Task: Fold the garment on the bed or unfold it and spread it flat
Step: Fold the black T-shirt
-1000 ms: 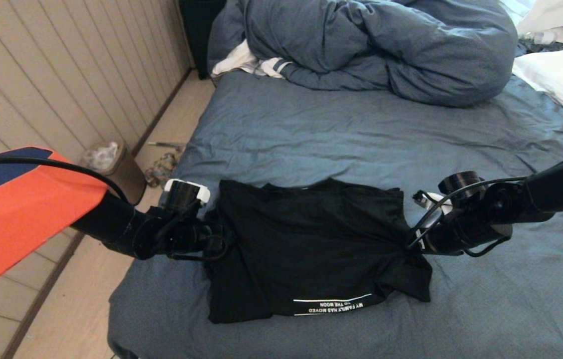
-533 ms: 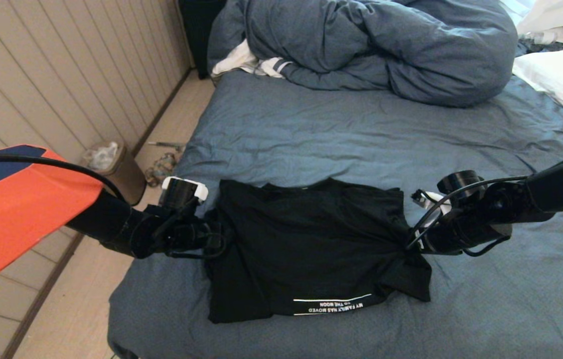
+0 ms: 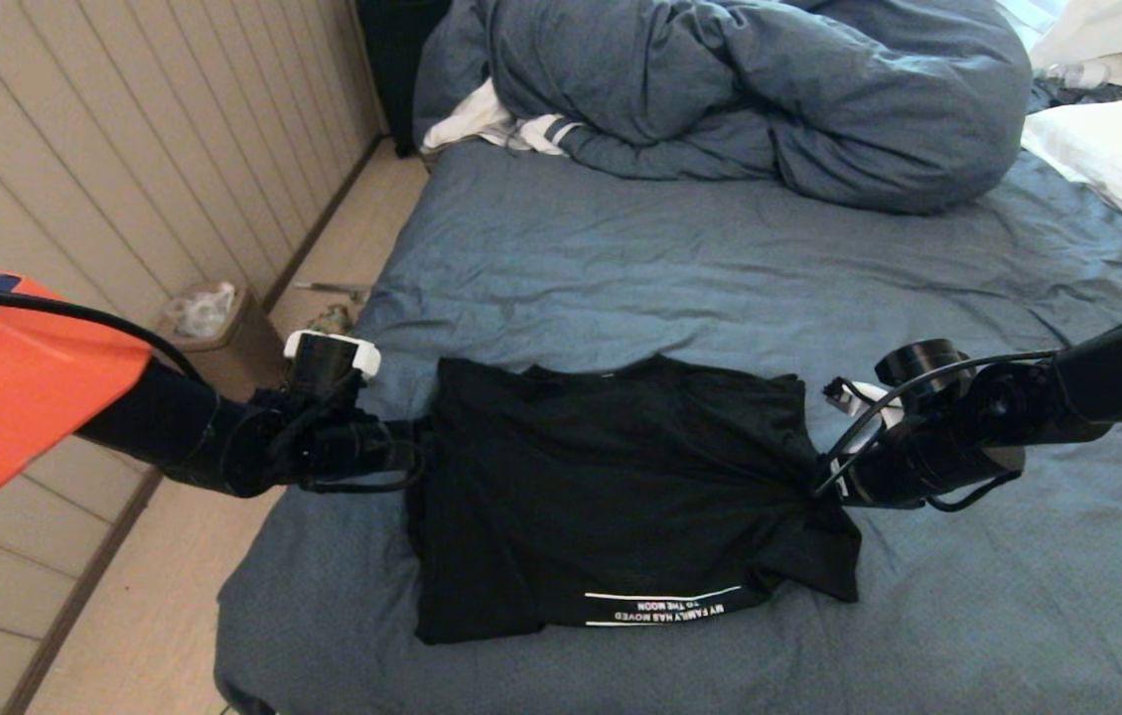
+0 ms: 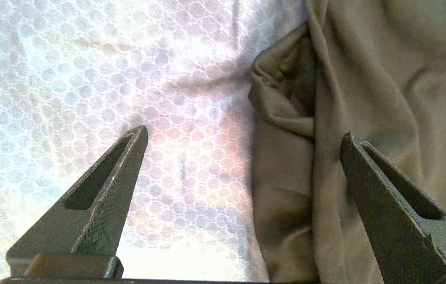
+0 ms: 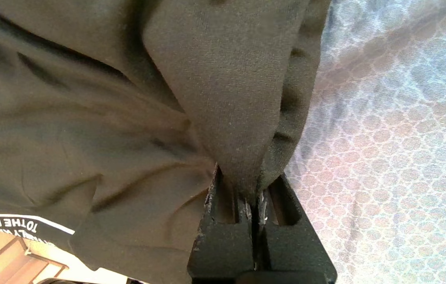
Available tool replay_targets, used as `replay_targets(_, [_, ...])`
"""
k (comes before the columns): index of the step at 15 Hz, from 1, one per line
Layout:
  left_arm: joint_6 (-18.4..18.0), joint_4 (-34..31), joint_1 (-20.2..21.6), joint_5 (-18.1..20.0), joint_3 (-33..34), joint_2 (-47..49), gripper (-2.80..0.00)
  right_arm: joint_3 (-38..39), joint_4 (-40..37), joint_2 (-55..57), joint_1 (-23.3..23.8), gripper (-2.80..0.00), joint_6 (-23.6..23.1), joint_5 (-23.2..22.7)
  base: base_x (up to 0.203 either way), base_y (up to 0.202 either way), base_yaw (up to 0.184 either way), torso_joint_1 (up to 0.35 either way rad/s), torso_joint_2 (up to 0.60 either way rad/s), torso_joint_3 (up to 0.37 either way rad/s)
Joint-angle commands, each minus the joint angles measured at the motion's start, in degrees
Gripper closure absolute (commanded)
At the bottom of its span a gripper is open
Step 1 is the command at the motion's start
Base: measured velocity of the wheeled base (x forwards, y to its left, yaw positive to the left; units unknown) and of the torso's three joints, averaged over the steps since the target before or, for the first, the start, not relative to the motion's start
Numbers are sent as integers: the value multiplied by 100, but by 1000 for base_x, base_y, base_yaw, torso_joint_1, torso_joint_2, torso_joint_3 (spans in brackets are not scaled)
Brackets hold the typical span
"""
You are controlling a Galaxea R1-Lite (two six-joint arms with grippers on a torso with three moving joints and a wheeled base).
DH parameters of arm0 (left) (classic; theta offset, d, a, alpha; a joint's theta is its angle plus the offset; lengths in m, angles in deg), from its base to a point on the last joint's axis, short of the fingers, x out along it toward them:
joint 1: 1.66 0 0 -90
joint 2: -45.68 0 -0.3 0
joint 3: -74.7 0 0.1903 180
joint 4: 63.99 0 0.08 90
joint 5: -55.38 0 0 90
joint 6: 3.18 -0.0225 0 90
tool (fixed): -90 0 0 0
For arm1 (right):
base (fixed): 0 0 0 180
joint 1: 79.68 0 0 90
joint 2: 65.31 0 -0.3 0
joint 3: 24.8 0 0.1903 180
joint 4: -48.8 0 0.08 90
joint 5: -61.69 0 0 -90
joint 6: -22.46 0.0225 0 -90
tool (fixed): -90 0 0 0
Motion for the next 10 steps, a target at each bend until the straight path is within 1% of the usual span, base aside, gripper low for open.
replay_targets(1, [-9, 9, 19, 2, 13, -10, -280, 0, -7, -4, -5, 0, -4, -11, 0, 0, 0, 0, 0, 0])
replay_targets(3, [-41, -13, -24, 2, 104, -5, -280, 0, -7, -4, -5, 0, -4, -11, 0, 0, 0, 0, 0, 0])
replay_targets(4, [-24, -7, -95, 2, 146, -35, -280, 0, -7, -4, -5, 0, -4, -11, 0, 0, 0, 0, 0, 0])
replay_targets(6, [12, 11, -108, 2, 121, -156, -280, 0, -7, -3, -5, 0, -4, -11, 0, 0, 0, 0, 0, 0])
replay_targets(9, [176, -28, -69, 14, 137, -696, -280, 9, -7, 4, -5, 0, -4, -11, 0, 0, 0, 0, 0, 0])
replay_targets(10, [246, -82, -91, 51, 243, -931, -280, 9, -7, 4, -5, 0, -4, -10, 0, 0, 0, 0, 0, 0])
